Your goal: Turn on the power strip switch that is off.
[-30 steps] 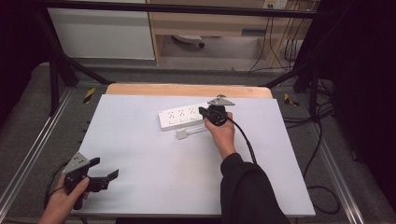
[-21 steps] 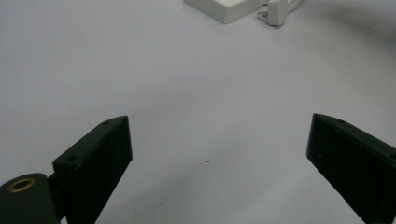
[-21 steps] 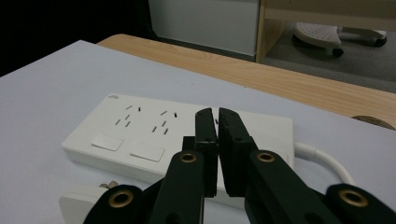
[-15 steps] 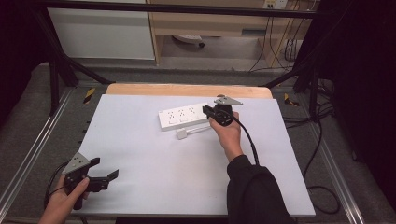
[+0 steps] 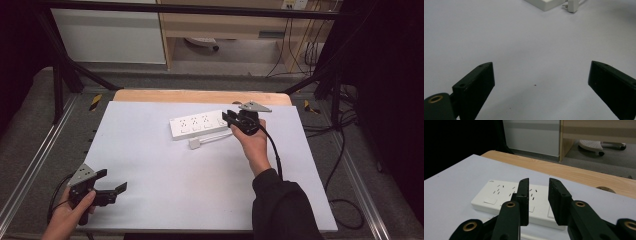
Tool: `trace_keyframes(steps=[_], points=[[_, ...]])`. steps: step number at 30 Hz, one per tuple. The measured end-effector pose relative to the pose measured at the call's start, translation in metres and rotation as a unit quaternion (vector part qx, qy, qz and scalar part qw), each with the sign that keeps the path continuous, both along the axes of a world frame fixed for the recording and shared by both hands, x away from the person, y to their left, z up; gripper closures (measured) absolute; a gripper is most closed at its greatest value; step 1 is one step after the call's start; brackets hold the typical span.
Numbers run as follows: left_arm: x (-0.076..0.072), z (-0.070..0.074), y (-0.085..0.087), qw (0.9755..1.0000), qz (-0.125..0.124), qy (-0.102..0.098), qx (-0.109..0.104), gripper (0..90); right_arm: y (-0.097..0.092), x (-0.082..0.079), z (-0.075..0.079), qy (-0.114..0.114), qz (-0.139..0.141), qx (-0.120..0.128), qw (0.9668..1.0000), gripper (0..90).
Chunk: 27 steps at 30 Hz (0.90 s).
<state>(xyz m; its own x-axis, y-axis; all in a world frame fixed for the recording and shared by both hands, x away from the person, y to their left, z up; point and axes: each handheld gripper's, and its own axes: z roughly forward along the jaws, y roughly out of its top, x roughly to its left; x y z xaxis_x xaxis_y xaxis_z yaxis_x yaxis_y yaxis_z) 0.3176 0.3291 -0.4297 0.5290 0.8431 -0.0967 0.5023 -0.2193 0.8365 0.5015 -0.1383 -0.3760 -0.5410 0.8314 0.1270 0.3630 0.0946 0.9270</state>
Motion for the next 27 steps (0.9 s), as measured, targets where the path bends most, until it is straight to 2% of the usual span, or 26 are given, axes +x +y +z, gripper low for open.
trace_keyframes(steps=[8, 12, 22, 27], points=[[0.000, -0.001, 0.000, 1.0000, -0.001, 0.001, 0.002, 7.0, -0.013, -0.013, 0.008, 0.003, -0.001, -0.015, 0.9999, 56.9], [0.000, -0.001, -0.001, 1.0000, -0.002, 0.002, 0.002, 7.0, -0.019, -0.019, 0.011, 0.001, -0.001, -0.008, 1.0000, 53.4], [0.000, -0.001, -0.001, 1.0000, -0.002, 0.005, 0.004, 6.9, -0.034, -0.030, 0.014, 0.017, -0.015, -0.009, 0.9997, 29.4], [0.000, -0.002, -0.001, 1.0000, -0.003, 0.006, 0.005, 7.0, -0.040, -0.037, 0.017, 0.013, -0.022, -0.009, 0.9996, 21.8]])
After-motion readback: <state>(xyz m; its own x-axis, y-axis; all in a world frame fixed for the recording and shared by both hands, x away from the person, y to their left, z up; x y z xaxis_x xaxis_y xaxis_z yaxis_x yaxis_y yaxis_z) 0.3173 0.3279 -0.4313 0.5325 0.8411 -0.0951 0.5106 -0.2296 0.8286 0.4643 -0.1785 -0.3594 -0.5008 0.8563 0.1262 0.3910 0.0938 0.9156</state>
